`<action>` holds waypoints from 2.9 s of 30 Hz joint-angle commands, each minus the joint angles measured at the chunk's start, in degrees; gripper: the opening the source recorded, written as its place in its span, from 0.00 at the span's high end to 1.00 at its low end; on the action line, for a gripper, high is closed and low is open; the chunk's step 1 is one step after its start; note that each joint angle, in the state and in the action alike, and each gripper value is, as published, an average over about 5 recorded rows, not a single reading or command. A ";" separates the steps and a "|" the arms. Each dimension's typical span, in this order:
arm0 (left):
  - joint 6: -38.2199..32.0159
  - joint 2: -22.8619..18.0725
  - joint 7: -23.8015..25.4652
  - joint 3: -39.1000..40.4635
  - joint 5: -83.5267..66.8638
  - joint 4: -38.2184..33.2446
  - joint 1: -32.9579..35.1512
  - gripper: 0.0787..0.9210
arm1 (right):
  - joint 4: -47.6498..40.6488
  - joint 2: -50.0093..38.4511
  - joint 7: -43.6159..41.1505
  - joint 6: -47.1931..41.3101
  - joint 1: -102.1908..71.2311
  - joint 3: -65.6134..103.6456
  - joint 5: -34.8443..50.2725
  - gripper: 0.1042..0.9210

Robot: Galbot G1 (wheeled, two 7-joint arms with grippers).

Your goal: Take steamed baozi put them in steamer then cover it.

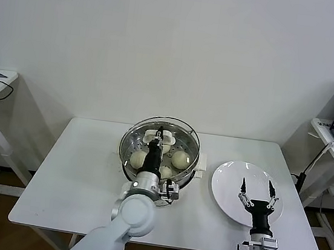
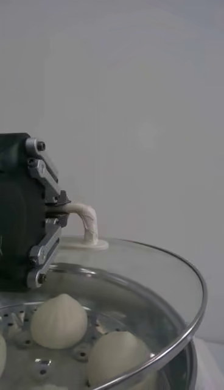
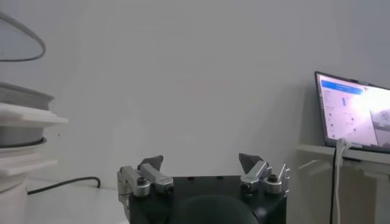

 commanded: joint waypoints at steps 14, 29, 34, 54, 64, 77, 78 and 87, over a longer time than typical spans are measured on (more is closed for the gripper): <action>-1.76 -1.70 1.20 0.64 5.55 6.22 -1.76 0.87 | -0.78 0.16 -0.52 0.15 0.26 0.08 0.45 0.12; -2.94 -2.34 0.07 0.51 4.67 7.42 -1.62 0.87 | -0.99 0.44 -0.53 0.23 -0.02 0.01 0.90 0.12; -2.92 -2.35 0.01 0.41 4.97 7.82 -1.64 0.87 | -0.78 0.25 -0.51 0.19 0.04 0.15 1.04 0.12; -3.32 -2.49 0.47 0.08 6.03 8.84 -1.04 0.87 | -1.17 0.35 -0.52 0.45 0.11 0.25 1.05 0.12; -2.87 -3.21 0.28 -0.78 5.11 8.47 -0.62 0.86 | -1.10 0.51 -0.58 0.47 -0.01 -0.04 0.85 0.12; -1.03 -1.66 0.09 -0.95 1.46 2.08 1.16 0.46 | -0.79 0.86 -0.71 0.36 -0.11 -1.00 0.39 0.12; -1.00 -1.44 0.11 -0.88 1.36 1.32 1.48 0.43 | -0.73 0.94 -0.70 0.35 -0.15 -1.08 0.29 0.12; -0.68 1.83 0.49 -0.40 -0.95 -5.70 5.69 0.16 | 0.03 1.26 -0.52 0.26 -0.53 -1.16 -0.16 0.12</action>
